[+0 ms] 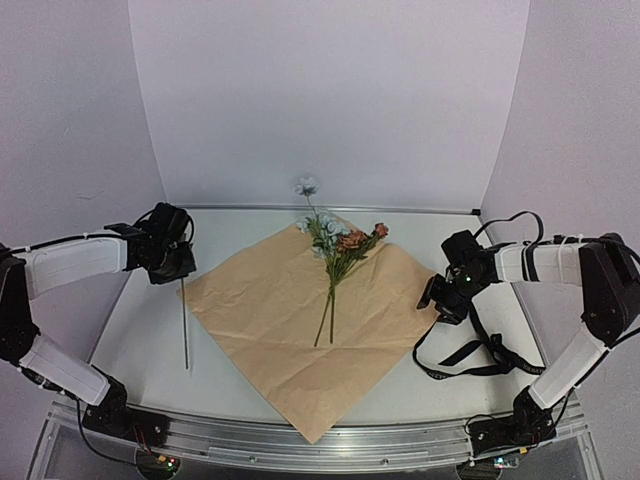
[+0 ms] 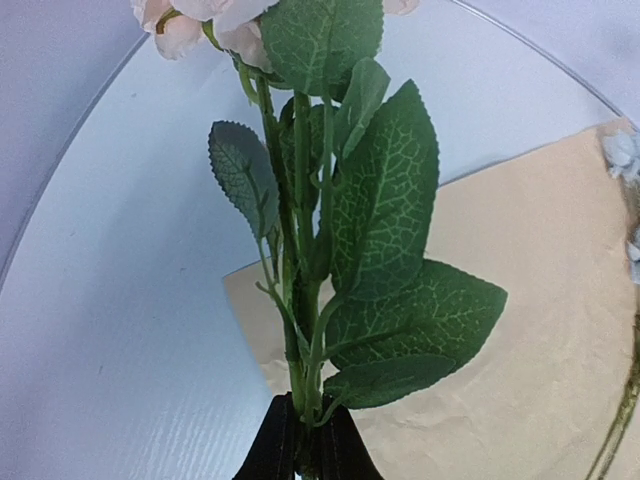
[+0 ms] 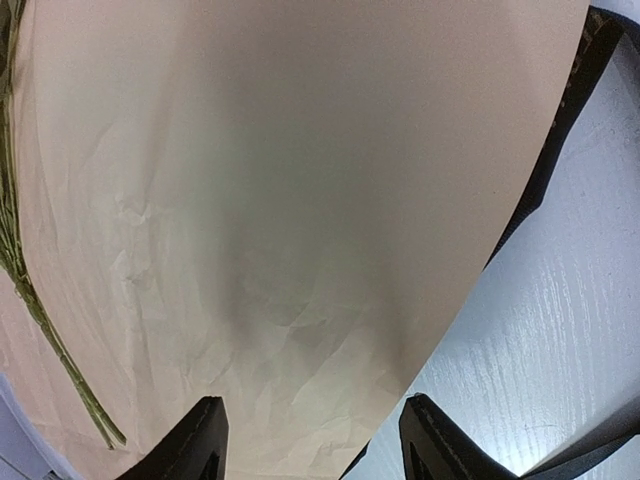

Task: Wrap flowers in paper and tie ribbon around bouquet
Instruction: Place the fake flower on the flattened wrapping paper, then pick up the bottom corner of the flattened wrapping paper from the center of the board.

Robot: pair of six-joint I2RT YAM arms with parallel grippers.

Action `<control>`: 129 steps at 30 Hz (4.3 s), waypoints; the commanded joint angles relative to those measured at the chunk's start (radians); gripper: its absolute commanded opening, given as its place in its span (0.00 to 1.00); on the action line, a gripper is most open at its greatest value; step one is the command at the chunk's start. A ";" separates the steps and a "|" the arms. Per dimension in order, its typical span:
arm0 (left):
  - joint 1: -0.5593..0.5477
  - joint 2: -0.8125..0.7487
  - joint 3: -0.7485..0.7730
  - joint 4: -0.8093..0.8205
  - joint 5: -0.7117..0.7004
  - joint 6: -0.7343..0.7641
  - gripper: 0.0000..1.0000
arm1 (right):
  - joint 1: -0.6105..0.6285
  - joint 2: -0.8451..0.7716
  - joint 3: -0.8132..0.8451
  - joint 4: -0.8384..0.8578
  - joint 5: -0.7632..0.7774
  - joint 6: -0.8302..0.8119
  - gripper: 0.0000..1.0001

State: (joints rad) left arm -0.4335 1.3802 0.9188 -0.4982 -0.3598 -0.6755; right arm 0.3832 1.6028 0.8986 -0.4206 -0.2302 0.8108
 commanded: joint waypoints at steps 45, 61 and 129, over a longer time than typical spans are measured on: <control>-0.315 1.037 1.106 0.121 0.321 -0.185 0.01 | 0.047 -0.096 0.070 -0.154 0.048 -0.026 0.63; -0.317 0.927 1.032 0.171 0.335 -0.121 0.59 | 0.097 -0.142 0.096 -0.225 0.091 -0.090 0.75; -0.662 -0.274 -0.248 0.281 0.244 0.011 0.66 | 1.004 -0.172 -0.397 0.636 0.749 0.670 0.24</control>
State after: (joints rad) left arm -1.0113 1.1513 0.6811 -0.2263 -0.0462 -0.7376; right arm 1.3838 1.4789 0.4984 0.2110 0.4575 1.4604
